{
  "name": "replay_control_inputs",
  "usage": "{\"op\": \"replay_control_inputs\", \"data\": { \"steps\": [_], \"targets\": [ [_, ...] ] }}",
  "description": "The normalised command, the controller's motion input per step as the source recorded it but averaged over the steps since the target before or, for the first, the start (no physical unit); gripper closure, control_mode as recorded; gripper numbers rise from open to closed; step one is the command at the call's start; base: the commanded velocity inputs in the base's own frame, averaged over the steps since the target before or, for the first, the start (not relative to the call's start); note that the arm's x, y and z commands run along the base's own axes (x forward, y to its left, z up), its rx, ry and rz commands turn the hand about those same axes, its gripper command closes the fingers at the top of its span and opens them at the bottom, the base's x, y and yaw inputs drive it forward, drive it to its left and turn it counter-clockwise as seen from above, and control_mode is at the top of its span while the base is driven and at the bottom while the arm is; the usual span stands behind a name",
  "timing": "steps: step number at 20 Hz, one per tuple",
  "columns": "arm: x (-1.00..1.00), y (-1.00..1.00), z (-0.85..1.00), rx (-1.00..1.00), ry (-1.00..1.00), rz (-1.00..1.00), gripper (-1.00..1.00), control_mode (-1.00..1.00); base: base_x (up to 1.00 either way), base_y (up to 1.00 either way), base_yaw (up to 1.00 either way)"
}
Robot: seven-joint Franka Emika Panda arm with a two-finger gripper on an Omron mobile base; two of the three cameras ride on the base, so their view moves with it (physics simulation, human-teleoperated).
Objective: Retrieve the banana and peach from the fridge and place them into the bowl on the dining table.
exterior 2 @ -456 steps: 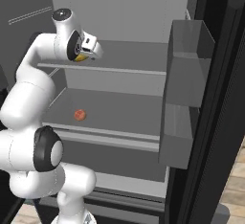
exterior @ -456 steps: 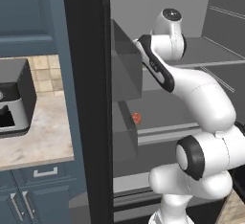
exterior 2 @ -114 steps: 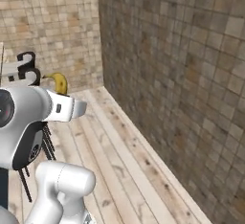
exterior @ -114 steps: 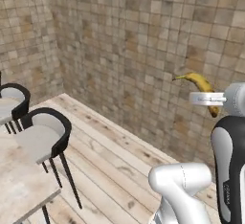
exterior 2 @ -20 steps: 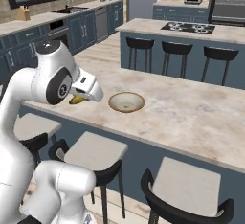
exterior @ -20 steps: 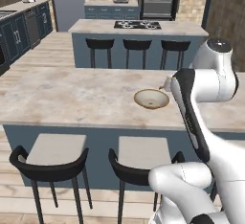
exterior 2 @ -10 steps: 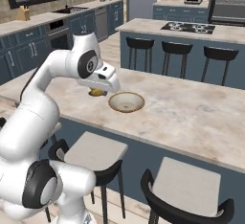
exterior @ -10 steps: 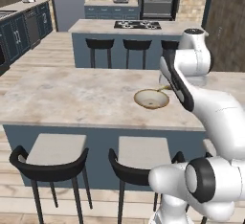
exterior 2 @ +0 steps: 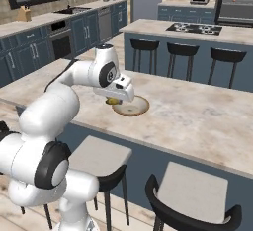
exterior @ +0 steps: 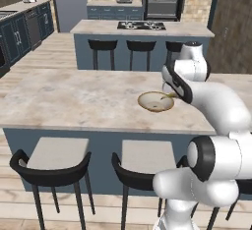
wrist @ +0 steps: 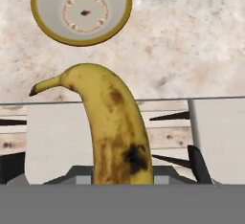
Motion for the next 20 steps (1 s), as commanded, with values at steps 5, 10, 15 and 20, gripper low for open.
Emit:
{"op": "replay_control_inputs", "data": {
  "steps": [5, 10, 15, 20],
  "targets": [
    [0.46, -0.08, -0.53, 0.0, -0.01, 0.0, 1.0, -1.0, 0.0, 0.0, 0.0],
    [0.41, -0.05, -0.44, 0.0, -0.07, 0.0, 1.0, -1.0, 0.0, 0.0, 0.0],
    [0.35, 0.0, -0.09, 0.0, -0.05, 0.0, 1.0, -1.0, 0.0, 0.0, 0.0],
    [0.25, 0.0, -0.05, 0.0, -0.11, 0.0, 1.0, -1.0, 0.0, 0.0, 0.0]
  ]
}}
